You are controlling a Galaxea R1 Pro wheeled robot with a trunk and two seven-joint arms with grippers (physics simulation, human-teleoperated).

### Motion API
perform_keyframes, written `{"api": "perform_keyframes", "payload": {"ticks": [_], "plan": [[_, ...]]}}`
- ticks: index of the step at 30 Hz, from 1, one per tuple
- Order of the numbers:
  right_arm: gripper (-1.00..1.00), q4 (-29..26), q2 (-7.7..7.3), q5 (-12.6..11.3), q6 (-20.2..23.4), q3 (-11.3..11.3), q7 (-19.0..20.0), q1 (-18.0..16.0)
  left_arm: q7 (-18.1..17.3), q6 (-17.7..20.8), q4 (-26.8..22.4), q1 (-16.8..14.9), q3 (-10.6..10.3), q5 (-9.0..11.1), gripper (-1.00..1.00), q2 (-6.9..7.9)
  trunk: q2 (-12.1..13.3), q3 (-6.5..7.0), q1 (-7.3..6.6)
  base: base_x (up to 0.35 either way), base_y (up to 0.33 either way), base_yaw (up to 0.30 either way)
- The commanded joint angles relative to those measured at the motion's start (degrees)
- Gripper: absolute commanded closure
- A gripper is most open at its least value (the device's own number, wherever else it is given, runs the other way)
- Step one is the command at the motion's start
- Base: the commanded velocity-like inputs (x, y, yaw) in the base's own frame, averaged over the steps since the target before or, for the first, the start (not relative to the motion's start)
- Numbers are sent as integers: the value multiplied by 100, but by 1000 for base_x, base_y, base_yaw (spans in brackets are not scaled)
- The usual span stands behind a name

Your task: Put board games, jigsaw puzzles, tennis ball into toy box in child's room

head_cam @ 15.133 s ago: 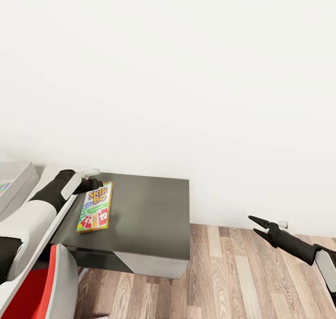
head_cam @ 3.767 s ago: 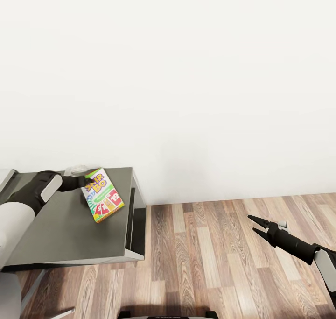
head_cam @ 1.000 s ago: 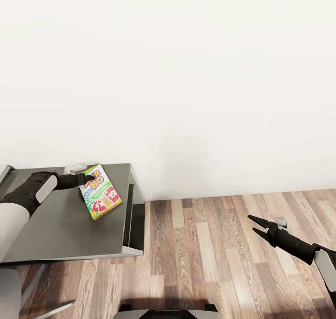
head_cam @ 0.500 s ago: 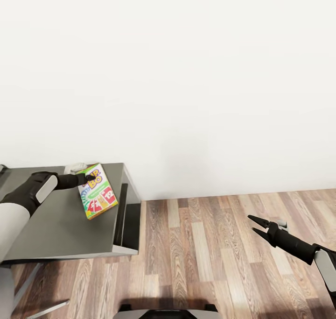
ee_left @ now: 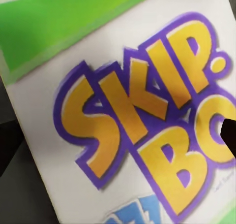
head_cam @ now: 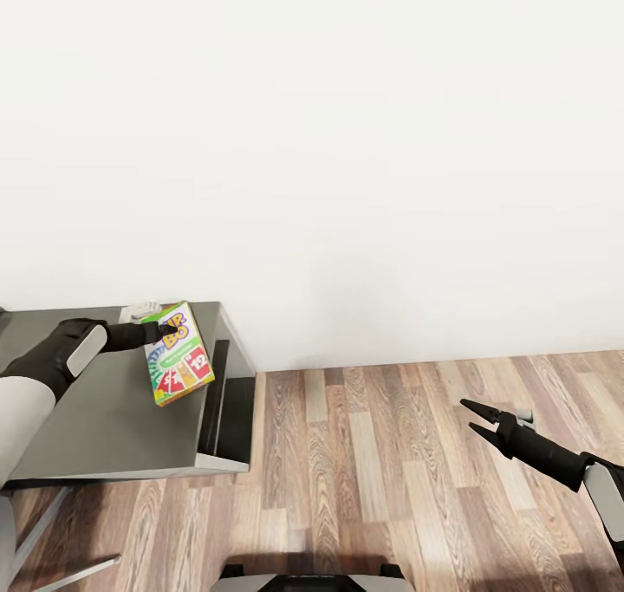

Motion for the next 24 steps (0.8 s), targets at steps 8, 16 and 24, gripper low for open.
{"api": "perform_keyframes", "payload": {"ticks": [8,16,24], "plan": [[-100,0,0,2,26,-8,16,-4,-10,14,1,-5,-25,10,-100,6,-10,-8,3,0,-74,0],[-100,0,0,-3,26,-6,16,-4,-3,14,-1,-5,-25,10,-100,6,-10,-8,3,0,-42,0],[-100,0,16,-5,10,-7,15,-4,-2,14,-2,-6,-25,10,-100,5,-10,-8,3,-9,-50,0]]}}
